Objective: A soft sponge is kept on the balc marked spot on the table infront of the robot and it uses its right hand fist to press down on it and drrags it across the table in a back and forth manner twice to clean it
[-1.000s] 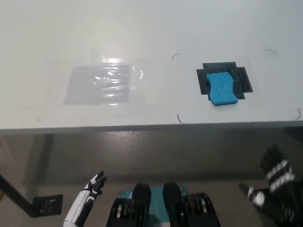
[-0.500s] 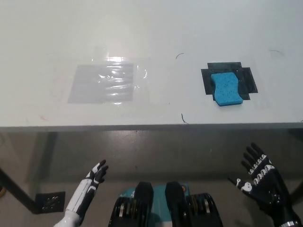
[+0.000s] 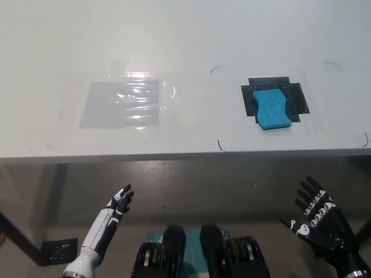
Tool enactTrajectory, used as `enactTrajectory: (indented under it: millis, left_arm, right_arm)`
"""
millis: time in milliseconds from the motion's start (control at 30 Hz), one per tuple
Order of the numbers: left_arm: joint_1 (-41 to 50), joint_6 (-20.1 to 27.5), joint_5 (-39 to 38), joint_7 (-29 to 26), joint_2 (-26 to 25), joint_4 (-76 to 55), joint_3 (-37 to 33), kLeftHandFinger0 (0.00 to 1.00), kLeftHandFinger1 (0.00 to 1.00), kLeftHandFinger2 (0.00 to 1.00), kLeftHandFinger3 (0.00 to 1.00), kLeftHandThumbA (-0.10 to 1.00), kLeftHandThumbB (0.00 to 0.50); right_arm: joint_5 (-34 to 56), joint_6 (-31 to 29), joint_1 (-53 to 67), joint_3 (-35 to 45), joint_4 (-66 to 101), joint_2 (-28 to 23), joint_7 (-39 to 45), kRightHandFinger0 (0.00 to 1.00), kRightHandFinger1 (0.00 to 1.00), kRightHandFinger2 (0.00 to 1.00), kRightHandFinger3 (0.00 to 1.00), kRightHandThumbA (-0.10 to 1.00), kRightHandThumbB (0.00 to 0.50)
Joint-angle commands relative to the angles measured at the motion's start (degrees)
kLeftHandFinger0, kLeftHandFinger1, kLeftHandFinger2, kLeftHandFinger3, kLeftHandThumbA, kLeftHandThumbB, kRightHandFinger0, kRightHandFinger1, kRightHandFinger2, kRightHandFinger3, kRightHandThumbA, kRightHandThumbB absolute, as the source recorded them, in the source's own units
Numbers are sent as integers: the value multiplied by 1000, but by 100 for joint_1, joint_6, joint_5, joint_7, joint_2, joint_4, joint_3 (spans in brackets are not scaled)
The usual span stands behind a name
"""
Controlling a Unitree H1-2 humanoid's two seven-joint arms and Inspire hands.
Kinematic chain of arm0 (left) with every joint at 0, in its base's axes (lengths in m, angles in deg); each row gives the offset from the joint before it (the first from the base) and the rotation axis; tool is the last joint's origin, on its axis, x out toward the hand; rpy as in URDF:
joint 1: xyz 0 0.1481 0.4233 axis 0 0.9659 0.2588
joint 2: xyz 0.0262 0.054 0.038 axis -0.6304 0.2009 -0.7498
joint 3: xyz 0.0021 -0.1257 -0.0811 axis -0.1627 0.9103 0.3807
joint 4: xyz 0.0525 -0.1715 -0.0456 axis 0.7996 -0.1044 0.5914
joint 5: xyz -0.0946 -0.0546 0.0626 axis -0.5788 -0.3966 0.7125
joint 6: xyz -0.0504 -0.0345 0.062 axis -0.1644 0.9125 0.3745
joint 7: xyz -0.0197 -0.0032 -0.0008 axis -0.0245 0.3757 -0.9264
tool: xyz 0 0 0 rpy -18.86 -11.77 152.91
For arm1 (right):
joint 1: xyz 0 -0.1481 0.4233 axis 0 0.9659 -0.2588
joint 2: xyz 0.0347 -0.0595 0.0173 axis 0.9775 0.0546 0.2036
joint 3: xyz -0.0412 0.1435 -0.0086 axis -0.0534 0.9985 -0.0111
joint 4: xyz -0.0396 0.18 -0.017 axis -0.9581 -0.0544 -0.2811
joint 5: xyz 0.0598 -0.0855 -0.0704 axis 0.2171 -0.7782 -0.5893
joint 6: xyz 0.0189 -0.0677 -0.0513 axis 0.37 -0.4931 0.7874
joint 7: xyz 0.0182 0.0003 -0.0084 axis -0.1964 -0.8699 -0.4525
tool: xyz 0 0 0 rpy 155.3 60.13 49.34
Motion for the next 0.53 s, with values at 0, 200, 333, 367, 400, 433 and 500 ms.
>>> enactTrajectory:
  millis: [0,200,333,367,400,433,500]
  left_arm:
    - [-156,23,-11,14,-55,-199,19,1000,1000,1000,1000,1000,120]
    - [-191,2,-48,23,-46,-199,32,1000,1000,1000,1000,1000,119]
    - [-204,-16,-36,16,-54,-206,37,1000,1000,1000,1000,1000,131]
    - [-209,-6,-47,11,-51,-185,44,1000,1000,1000,1000,1000,134]
    - [-214,43,-23,-3,-60,-159,40,1000,1000,1000,1000,1000,135]
    - [-223,62,-16,-8,-61,-147,39,1000,1000,1000,1000,1000,133]
    - [-234,45,-24,-3,-59,-148,42,1000,1000,1000,1000,1000,132]
  right_arm:
    - [15,-7,-122,86,37,-60,209,1000,1000,1000,1000,1000,139]
    - [-82,-22,-124,73,59,-72,215,1000,1000,1000,1000,1000,143]
    - [-119,22,-126,76,84,-57,170,1000,1000,1000,1000,1000,141]
    - [-124,13,-118,78,100,-48,166,1000,1000,1000,1000,1000,136]
    - [-146,18,-117,77,102,-45,150,1000,1000,1000,1000,1000,140]
    - [-172,1,-121,74,93,-48,153,1000,1000,1000,1000,1000,137]
    - [-189,-20,-132,76,80,-51,155,1000,1000,1000,1000,1000,135]
